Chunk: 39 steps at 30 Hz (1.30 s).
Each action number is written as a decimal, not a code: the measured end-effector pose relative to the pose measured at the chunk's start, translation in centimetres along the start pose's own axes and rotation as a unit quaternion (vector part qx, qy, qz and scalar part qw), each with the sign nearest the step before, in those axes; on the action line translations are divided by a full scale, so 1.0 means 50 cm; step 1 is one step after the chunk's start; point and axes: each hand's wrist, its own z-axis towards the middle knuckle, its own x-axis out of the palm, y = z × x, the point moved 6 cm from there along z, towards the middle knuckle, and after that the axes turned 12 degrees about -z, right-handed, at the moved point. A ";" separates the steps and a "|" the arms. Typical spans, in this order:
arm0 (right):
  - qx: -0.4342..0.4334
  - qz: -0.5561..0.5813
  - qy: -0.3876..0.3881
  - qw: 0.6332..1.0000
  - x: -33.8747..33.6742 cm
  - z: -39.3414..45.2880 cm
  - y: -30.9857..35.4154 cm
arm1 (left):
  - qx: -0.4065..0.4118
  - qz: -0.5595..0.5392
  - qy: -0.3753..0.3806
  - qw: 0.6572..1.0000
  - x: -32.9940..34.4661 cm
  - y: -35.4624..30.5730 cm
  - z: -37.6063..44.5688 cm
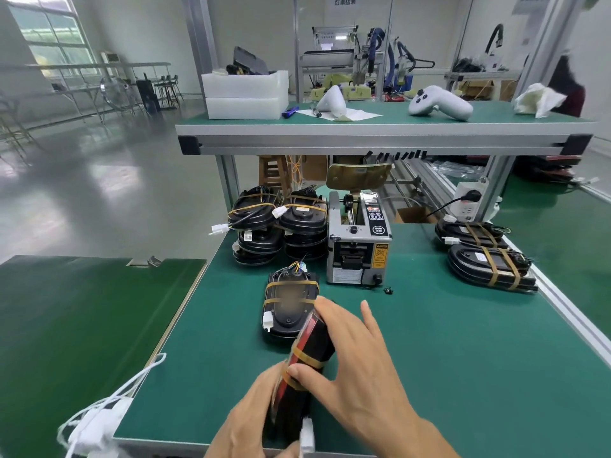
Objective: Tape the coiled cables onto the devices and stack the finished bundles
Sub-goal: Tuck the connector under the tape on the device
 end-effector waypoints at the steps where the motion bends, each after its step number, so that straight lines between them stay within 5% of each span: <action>1: -0.009 -0.016 -0.004 1.000 0.001 -0.004 0.006 | -0.009 -0.008 -0.003 1.000 -0.002 0.003 -0.005; 7: -0.023 -0.015 -0.022 0.999 -0.004 0.003 0.012 | -0.021 -0.095 0.023 0.995 -0.026 -0.023 0.006; 15: -0.120 -0.090 -0.058 0.987 -0.007 0.009 0.025 | -0.034 -0.045 -0.029 0.998 0.009 -0.023 0.020; 18: -0.136 -0.037 -0.087 0.986 -0.026 0.011 0.011 | -0.046 -0.029 -0.038 0.998 0.014 -0.014 0.019; 21: -0.040 0.065 -0.171 0.982 -0.061 0.030 -0.058 | -0.053 -0.033 -0.037 0.997 0.007 -0.011 0.021; 23: 0.119 0.121 -0.204 0.964 -0.065 0.061 -0.142 | -0.056 -0.046 -0.035 0.997 0.002 -0.007 0.022; 27: 0.370 0.197 -0.083 0.904 0.025 0.128 -0.283 | -0.052 -0.045 -0.035 0.997 0.003 -0.005 0.020; 39: 0.442 0.184 -0.083 0.874 0.118 0.221 -0.293 | -0.045 -0.039 -0.028 0.998 0.001 -0.006 0.022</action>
